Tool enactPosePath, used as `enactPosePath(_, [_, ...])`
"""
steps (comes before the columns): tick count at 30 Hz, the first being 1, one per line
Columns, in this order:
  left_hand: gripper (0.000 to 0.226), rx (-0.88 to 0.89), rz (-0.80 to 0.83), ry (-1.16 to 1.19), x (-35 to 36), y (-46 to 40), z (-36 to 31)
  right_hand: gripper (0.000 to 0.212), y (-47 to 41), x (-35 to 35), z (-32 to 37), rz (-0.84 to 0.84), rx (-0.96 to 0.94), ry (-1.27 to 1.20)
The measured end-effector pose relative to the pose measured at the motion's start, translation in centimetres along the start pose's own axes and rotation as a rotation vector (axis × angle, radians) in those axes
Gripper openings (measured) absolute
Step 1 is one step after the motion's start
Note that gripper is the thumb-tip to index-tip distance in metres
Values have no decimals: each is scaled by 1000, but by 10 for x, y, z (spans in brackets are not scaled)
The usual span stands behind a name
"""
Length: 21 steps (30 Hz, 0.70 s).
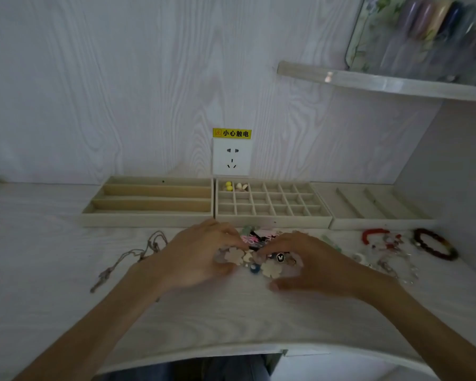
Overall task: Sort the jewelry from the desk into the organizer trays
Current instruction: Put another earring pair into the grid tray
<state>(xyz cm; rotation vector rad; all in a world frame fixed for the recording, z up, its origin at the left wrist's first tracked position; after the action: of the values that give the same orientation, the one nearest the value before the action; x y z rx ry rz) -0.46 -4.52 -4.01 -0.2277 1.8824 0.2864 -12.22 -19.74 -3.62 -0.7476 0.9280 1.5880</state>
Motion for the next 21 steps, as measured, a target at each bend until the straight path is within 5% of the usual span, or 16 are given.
enactPosePath(6, [28,-51,-93,11,-1,5,7,58,20,6,-6,-75,85,197])
enactPosePath(14, [34,-113,-263,-1,-28,14,-3,14,19,-20,8,-353,85,239])
enactPosePath(21, [26,-185,-38,-14,-24,2,-7,22,-30,3,37,-209,147,339])
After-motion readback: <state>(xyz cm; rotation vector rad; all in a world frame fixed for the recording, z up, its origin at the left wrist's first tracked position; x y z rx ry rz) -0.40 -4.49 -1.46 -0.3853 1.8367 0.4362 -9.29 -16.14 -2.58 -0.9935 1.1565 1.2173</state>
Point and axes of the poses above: each hand's wrist, its own y-axis away from the middle knuckle, its own x-axis out of the palm, z = x × y, the point moved 4 cm from there along -y, towards the middle knuckle, and after that the axes turned 11 degrees about z, right-handed, at the moved point
